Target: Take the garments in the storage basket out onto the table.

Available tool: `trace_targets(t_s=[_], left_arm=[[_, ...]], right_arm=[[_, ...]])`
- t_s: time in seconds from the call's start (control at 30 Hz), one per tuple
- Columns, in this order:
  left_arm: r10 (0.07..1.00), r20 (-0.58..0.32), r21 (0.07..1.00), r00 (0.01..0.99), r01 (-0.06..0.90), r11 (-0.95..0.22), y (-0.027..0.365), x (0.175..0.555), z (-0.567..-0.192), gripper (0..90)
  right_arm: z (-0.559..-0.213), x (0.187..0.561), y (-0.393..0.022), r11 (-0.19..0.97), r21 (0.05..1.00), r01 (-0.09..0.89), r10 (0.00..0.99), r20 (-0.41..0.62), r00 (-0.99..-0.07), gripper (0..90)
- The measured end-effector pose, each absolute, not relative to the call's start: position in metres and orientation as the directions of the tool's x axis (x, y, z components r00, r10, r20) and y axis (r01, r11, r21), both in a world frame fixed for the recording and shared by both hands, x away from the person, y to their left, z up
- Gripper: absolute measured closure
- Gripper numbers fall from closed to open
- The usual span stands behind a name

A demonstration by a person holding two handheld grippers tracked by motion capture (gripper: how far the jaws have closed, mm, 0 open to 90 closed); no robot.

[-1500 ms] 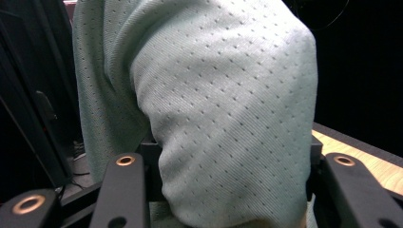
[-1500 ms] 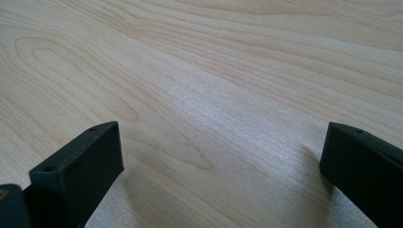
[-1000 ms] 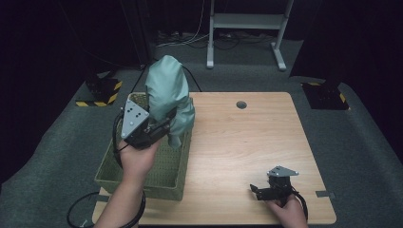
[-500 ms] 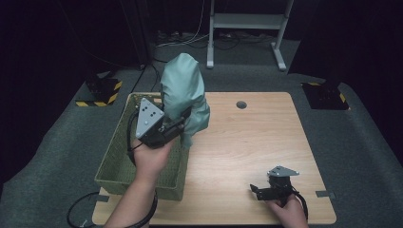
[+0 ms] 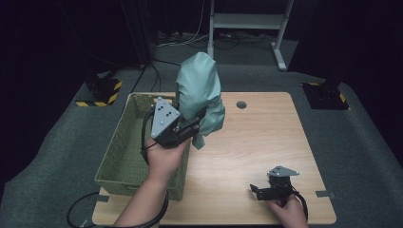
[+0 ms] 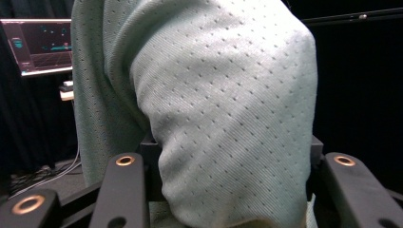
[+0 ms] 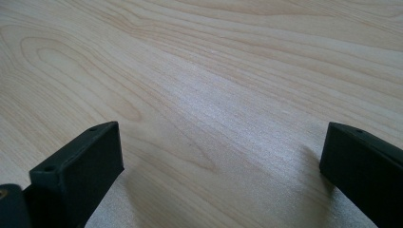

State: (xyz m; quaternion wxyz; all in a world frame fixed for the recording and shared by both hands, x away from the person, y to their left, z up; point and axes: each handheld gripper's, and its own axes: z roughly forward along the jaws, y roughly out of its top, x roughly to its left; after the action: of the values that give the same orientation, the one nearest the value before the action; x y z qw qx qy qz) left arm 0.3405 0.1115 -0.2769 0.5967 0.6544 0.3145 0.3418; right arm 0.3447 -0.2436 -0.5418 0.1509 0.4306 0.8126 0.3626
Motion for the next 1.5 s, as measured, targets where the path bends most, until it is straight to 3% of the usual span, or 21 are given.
trace_targets(t_s=[1.5], left_arm=[[0.737,0.059,0.994,0.673,0.032,-0.108,0.038,0.348,-0.293,48.6]], right_arm=[[-0.542,0.345,-0.243,0.368,0.719,0.59,0.81,0.063,-0.583,0.2]])
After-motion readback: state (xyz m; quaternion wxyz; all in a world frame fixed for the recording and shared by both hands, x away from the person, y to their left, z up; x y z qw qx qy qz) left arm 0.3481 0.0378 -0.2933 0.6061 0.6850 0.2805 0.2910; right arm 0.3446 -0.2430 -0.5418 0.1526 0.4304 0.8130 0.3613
